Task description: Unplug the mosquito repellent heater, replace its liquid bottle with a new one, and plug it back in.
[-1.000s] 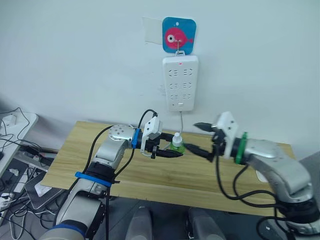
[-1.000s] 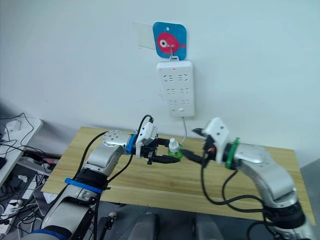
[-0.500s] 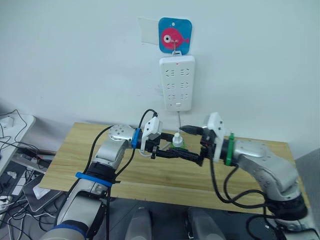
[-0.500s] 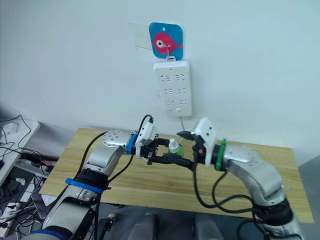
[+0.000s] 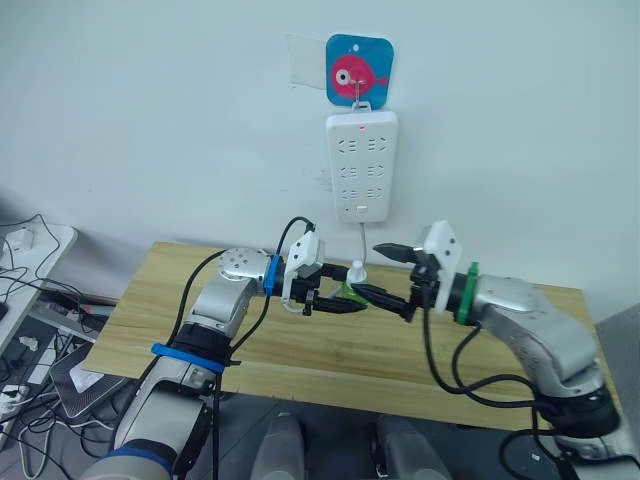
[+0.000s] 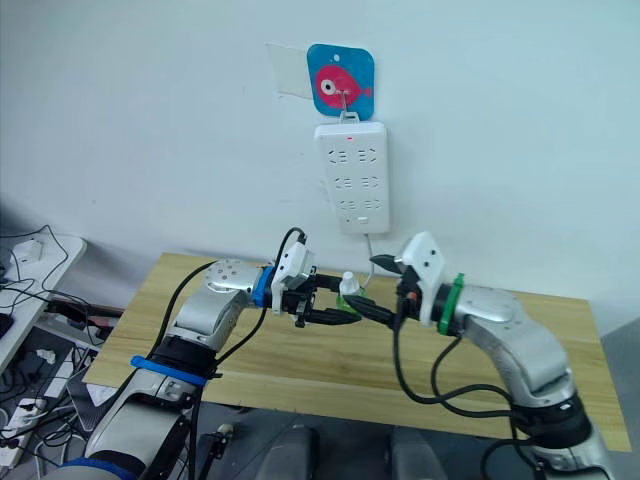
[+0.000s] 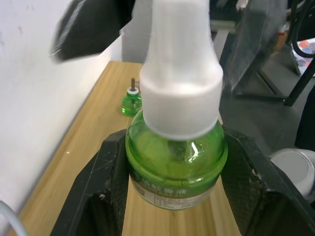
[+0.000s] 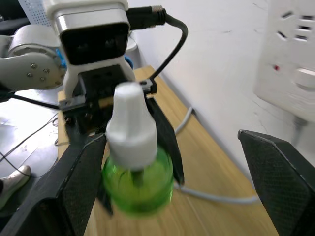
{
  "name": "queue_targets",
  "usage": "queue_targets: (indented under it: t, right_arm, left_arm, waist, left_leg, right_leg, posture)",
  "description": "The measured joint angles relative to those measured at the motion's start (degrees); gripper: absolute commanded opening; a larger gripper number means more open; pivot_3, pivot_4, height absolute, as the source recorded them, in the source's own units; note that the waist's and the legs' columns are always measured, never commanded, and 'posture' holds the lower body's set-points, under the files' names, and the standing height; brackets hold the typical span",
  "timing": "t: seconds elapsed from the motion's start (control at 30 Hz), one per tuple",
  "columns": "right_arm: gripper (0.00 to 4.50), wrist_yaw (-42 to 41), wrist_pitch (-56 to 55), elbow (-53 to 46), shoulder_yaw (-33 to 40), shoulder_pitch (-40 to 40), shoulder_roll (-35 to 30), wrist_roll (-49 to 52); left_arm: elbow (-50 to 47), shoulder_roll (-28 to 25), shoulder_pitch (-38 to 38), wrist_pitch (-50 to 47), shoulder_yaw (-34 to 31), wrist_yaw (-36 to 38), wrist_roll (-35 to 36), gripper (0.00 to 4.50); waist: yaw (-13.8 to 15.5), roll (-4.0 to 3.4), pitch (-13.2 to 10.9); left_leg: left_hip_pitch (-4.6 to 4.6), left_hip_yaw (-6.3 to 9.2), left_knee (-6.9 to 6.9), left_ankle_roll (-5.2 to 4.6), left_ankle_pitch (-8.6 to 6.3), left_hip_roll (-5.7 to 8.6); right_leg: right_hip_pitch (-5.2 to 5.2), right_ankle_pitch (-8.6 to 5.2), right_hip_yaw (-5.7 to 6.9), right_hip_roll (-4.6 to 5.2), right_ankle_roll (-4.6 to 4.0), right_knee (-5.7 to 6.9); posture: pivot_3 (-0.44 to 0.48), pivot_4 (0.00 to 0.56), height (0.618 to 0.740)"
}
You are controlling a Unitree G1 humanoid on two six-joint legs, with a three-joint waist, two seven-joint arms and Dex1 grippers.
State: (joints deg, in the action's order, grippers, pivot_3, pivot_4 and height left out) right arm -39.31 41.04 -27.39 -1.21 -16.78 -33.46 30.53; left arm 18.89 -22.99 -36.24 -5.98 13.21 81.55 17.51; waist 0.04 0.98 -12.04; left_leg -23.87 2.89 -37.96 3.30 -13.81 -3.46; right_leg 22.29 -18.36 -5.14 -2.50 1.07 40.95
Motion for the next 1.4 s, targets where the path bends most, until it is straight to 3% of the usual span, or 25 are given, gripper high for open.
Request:
queue_targets:
  t: [0.1,0.2,0.47,0.63,1.1,1.2,1.37,1.4]
  right_arm:
    - [4.45,-1.4,3.5,-0.8,6.1,2.5,-4.0,3.9]
    - [4.45,-1.9,6.1,-2.7,6.0,2.3,-3.4,7.7]
    - [4.45,6.2,12.3,-3.6,2.7,-6.1,7.6,14.9]
    - [2.84,6.6,12.6,-3.7,-0.8,-6.2,7.0,14.4]
    - [2.84,4.5,9.4,-1.2,-6.1,-7.3,6.2,8.9]
    - [2.21,3.9,8.8,-0.8,-6.7,-7.5,6.0,8.5]
    - [0.43,3.0,8.2,-0.2,-6.6,-8.1,6.0,8.5]
    - [0.33,3.0,8.2,-0.2,-6.6,-8.2,5.9,8.5]
  left_arm:
    - [0.3,-0.4,0.1,0.1,0.0,0.6,0.0,2.25]
    - [1.2,0.5,-0.2,0.2,0.0,0.6,0.0,2.25]
    - [2.0,0.9,-0.8,0.4,0.1,1.7,-0.5,2.25]
    - [2.0,0.7,-0.8,0.3,0.1,1.9,-0.8,2.25]
    - [1.9,0.6,-0.8,0.2,0.1,2.7,-0.9,2.25]
    - [1.9,0.6,-0.8,0.2,0.1,2.7,-1.0,2.25]
    - [1.6,0.4,-0.3,0.2,0.1,2.8,-1.2,2.25]
    - [1.5,0.4,-0.2,0.2,0.1,2.8,-1.2,2.25]
  waist:
    - [-0.4,0.0,0.0]
    - [-1.0,0.0,0.0]
    - [-1.8,0.0,0.0]
    - [-1.5,0.0,0.0]
    - [-1.6,0.0,0.0]
    - [-1.6,0.0,0.0]
    - [-1.6,0.0,0.0]
    - [-1.5,0.0,0.0]
  left_leg:
    - [0.07,-0.03,0.01,-0.01,0.0,-0.02]
    - [0.11,0.01,0.0,-0.02,0.01,-0.1]
    - [0.06,0.03,-0.01,-0.02,0.02,-0.1]
    - [-0.02,0.01,-0.01,-0.02,0.02,-0.01]
    - [0.02,0.03,-0.01,-0.02,0.02,-0.04]
    - [0.02,0.04,-0.01,-0.02,0.02,-0.05]
    - [0.03,0.03,-0.01,-0.02,0.02,-0.05]
    - [0.03,0.05,0.0,-0.02,0.02,-0.05]
  right_leg:
    - [0.0,0.0,-0.05,-0.04,0.0,0.04]
    - [0.0,0.0,-0.05,-0.14,0.0,0.15]
    - [0.01,0.02,-0.03,-0.15,-0.02,0.13]
    - [0.01,0.02,-0.01,-0.02,-0.02,0.02]
    - [0.01,0.02,0.0,-0.07,-0.02,0.07]
    - [0.01,0.02,0.0,-0.07,-0.02,0.07]
    - [0.02,0.02,0.0,-0.07,-0.02,0.08]
    - [0.01,0.02,0.01,-0.07,-0.02,0.08]
  posture:
    - [0.042,0.141,0.74]
    - [0.038,0.14,0.74]
    - [0.04,0.143,0.74]
    - [0.05,0.147,0.74]
    - [0.071,0.148,0.74]
    - [0.073,0.148,0.74]
    - [0.074,0.146,0.74]
    - [0.074,0.143,0.74]
